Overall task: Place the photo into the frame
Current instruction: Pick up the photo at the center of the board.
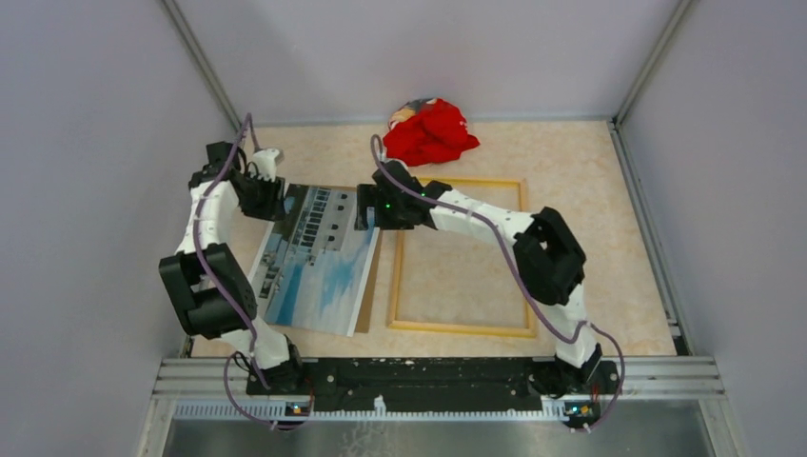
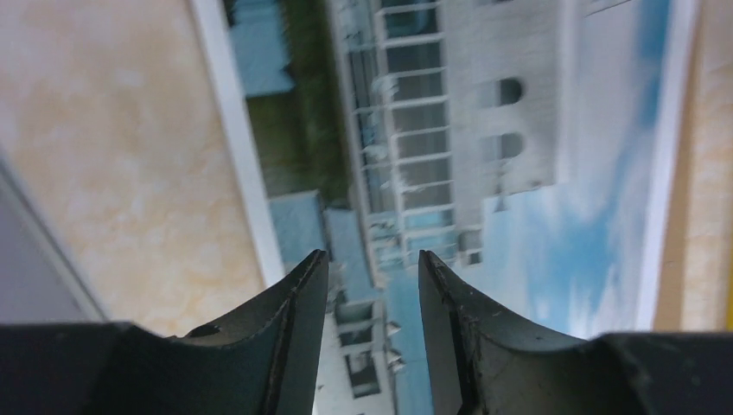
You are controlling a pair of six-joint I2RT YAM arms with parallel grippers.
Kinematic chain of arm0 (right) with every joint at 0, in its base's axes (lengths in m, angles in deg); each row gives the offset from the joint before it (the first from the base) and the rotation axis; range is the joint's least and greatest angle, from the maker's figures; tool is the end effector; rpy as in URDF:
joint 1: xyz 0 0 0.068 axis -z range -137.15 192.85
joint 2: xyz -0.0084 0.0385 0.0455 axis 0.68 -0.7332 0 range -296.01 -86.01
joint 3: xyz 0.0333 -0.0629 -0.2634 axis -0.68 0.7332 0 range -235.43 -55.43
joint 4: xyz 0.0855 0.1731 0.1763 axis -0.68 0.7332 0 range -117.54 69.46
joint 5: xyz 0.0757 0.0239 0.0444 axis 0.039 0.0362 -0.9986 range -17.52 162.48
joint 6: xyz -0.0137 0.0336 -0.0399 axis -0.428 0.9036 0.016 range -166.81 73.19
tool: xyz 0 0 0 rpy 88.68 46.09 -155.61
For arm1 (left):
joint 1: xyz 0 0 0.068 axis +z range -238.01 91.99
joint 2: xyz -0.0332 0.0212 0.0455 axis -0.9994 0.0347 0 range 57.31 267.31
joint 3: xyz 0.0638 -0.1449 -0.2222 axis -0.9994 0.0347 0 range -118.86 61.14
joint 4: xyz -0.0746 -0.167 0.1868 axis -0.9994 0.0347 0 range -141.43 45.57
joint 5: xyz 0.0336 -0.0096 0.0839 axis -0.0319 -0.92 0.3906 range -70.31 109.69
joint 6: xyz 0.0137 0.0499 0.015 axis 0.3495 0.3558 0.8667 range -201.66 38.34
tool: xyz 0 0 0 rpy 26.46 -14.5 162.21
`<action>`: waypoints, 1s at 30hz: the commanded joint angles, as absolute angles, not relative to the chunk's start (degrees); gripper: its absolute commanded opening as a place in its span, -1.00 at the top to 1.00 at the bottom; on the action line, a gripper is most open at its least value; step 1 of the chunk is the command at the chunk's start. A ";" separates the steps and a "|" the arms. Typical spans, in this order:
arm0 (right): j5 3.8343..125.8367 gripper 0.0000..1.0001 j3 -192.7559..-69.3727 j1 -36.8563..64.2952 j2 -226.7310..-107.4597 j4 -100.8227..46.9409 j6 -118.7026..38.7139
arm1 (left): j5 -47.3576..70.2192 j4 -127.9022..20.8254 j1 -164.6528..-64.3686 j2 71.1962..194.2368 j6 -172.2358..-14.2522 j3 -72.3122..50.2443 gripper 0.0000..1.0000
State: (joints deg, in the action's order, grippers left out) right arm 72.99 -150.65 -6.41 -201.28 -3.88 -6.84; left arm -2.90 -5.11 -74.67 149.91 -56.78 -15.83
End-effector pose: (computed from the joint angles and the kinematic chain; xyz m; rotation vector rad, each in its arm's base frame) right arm 0.3022 0.3504 0.2489 -0.1945 2.4543 0.7313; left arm 0.3285 0.0639 0.2748 0.3819 2.5167 -0.2719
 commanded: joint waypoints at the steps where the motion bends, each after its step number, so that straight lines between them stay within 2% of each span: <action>1: 74.11 -0.79 -156.09 -7.25 -206.76 -1.75 -5.41 | 2.62 -6.10 -68.64 147.79 -51.89 -12.65 -0.01; 12: 74.21 -0.78 -157.61 -7.23 -212.76 -1.30 -3.96 | 3.55 -10.51 -58.51 151.47 -48.03 -9.25 -0.18; 16: 75.10 -0.78 -155.52 -7.19 -213.24 -2.34 -2.94 | 4.54 -12.04 -58.30 152.86 -47.83 -9.06 -0.20; 25: 76.58 -0.78 -149.72 -5.67 -210.95 -3.76 0.26 | 3.82 -13.48 -58.22 155.71 -46.49 -8.74 -0.42; 30: 76.29 -0.78 -147.73 -5.58 -210.61 -4.28 1.58 | 1.86 -12.31 -58.23 156.60 -46.29 -9.82 -0.45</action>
